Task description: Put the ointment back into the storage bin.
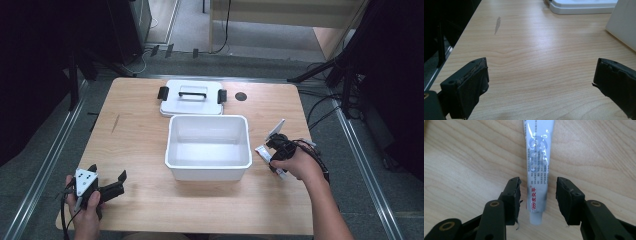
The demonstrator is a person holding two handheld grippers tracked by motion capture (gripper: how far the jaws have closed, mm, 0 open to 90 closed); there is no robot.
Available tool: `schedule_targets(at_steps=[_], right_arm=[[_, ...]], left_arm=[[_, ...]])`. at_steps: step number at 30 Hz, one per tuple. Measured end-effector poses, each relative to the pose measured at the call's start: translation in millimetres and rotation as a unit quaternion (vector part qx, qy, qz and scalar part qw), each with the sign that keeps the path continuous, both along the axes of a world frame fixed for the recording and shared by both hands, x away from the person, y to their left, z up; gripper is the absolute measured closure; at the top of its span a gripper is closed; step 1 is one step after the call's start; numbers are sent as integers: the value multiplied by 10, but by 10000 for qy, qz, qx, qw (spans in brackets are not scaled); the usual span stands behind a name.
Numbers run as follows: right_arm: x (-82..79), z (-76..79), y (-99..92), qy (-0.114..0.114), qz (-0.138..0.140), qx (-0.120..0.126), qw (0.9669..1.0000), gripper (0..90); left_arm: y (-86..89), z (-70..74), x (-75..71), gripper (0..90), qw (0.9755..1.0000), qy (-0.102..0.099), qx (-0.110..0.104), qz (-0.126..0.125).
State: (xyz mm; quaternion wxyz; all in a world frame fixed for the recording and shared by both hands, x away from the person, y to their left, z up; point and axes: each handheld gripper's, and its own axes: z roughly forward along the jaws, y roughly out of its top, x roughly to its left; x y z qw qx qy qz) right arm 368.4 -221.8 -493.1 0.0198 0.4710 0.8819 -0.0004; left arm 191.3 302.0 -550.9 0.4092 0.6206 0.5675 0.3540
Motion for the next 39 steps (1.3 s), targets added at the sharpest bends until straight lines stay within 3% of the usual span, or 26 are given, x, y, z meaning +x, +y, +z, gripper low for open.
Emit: schedule_targets(at_steps=[11,15,22,29,39], right_arm=[[110,-78,43,117,-10,30,9999,674],[111,-105,91,177,51,-78,9998,707],[133,-87,102,247,111,-39,9996,723],[145,122,86,200,93,64,9997,724],[177,550,93,16,7,204,9998,724]], left_arm=[[8,-2,5,6,10000,8,-59,-12],[8,-1,6,6,10000,24,-59,-18],[14,-2,9,6,10000,34,-87,-20],[15,-1,10,6,9999,35,-90,-26],[17,-1,10,6,9999,35,-99,-32]])
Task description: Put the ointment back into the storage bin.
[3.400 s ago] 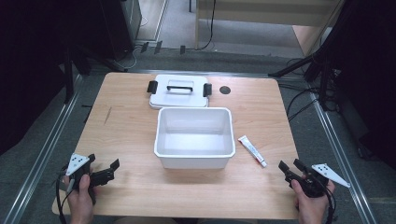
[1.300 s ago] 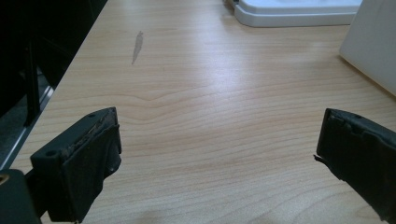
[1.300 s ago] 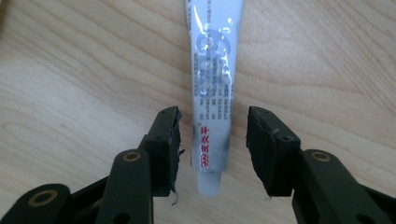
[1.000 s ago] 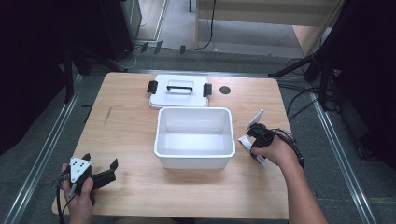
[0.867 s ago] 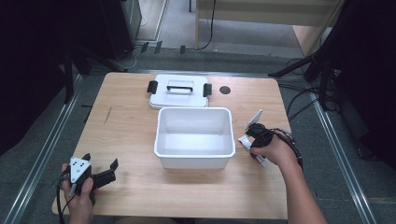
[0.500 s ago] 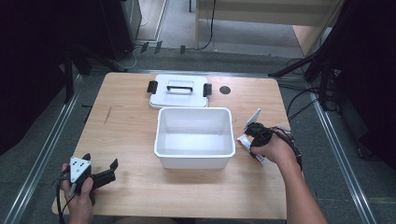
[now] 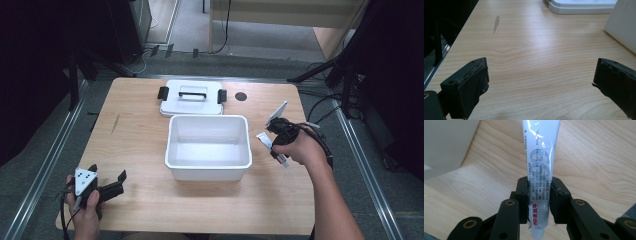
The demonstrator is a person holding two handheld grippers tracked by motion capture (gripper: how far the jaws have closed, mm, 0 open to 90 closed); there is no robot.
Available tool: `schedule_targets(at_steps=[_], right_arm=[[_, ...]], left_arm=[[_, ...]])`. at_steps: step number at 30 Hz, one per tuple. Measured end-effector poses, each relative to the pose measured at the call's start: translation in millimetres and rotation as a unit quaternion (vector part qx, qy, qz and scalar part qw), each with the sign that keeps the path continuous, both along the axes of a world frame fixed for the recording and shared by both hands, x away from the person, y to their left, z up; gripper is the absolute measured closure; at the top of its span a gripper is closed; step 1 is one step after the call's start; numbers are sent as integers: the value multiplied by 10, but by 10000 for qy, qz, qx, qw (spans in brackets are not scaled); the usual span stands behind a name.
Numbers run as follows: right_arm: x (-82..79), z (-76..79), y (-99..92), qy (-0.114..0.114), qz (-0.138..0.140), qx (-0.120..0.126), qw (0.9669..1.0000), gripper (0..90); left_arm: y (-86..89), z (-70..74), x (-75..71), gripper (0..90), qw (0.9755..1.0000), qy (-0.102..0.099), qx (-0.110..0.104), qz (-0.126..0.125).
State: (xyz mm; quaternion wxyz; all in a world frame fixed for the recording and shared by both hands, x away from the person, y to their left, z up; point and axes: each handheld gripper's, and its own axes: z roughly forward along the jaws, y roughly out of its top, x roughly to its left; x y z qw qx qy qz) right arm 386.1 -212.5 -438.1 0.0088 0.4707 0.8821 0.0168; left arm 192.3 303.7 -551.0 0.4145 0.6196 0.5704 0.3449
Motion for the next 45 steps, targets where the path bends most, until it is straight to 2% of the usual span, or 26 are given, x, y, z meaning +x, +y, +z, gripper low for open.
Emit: schedule_targets(at_steps=[9,19,33,45], right_arm=[[25,306,46,-83,-22,51,10000,723],[52,613,169,-124,110,79,9998,723],[69,855,296,-171,156,135,9996,723],[73,902,454,-105,331,215,9992,723]], left_arm=[[2,-1,2,6,10000,-7,-20,-1],[2,-2,4,6,10000,-21,-40,3],[0,0,5,6,10000,2,-13,-1],[-1,1,5,6,10000,12,-5,-4]])
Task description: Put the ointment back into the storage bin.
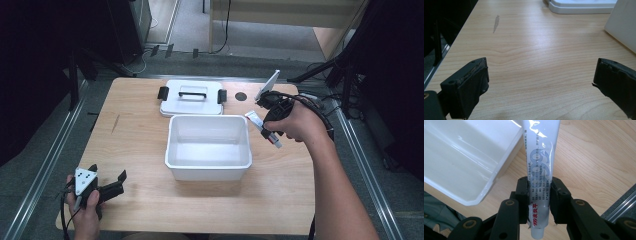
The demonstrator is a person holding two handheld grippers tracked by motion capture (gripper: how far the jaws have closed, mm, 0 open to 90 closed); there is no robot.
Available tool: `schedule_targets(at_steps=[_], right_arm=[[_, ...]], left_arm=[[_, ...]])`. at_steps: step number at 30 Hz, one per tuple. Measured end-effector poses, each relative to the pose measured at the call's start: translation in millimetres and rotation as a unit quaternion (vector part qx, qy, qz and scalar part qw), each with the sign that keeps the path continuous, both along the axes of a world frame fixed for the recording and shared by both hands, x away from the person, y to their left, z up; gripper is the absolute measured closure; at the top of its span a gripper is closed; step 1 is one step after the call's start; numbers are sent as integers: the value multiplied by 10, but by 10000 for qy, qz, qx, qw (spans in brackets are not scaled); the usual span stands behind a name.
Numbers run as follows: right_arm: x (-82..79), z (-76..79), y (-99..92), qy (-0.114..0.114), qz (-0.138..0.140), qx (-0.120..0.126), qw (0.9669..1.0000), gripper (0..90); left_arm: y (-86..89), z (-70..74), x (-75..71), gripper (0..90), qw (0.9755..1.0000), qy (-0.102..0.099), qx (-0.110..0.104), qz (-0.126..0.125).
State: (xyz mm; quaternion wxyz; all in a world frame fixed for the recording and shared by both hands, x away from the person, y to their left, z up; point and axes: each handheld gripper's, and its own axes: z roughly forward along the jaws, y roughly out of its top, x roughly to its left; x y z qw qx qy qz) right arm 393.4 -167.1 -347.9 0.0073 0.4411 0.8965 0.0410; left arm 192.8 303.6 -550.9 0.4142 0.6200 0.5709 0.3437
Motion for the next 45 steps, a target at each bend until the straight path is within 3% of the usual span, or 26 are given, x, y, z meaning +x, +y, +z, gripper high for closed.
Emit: schedule_targets(at_steps=[45], right_arm=[[1,-57,717,125,592,15,9982,722]], left_arm=[[2,2,5,6,10000,33,6,-3]])
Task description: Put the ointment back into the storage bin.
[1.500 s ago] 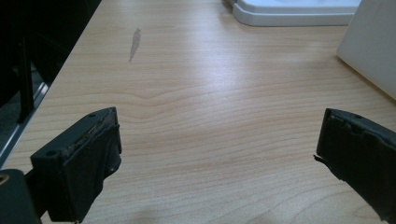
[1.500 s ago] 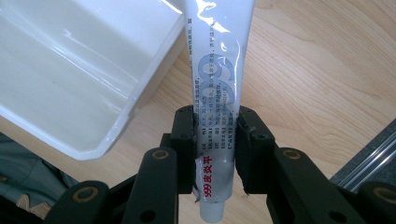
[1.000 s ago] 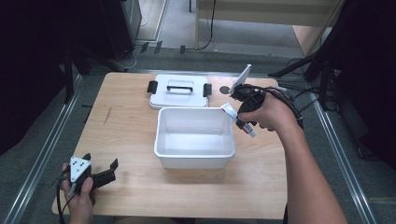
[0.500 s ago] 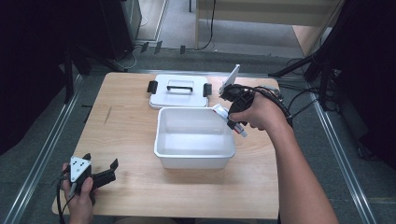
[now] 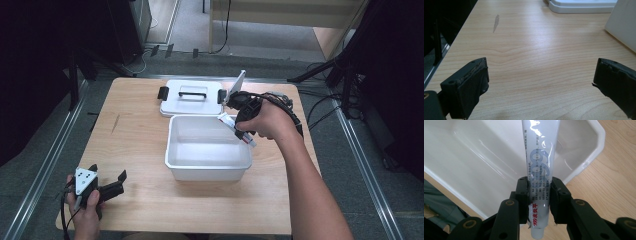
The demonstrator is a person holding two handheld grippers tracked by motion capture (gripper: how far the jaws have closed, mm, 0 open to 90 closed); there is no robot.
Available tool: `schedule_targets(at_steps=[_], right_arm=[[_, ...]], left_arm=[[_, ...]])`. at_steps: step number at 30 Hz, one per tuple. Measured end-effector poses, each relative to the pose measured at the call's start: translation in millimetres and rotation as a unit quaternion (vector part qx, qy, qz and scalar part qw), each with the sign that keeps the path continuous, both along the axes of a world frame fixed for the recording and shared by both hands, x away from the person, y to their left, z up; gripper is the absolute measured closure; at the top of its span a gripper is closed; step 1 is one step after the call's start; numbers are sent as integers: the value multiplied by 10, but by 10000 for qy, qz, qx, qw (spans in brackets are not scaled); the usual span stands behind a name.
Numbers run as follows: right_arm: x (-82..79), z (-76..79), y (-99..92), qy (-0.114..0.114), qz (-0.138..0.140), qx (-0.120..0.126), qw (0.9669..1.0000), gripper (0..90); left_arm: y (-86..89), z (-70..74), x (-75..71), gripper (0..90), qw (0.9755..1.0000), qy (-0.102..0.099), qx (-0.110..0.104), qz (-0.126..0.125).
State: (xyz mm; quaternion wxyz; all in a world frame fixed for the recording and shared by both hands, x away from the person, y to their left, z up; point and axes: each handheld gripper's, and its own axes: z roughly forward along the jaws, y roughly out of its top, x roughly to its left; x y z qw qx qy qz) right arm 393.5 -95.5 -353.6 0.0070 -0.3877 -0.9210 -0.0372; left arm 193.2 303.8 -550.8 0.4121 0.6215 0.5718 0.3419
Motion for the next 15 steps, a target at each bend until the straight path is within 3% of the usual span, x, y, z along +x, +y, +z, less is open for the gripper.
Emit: schedule_targets(at_steps=[15], right_arm=[[3,-62,149,44,143,-12,9999,722]], left_arm=[[-1,0,1,6,10000,2,1,2]])
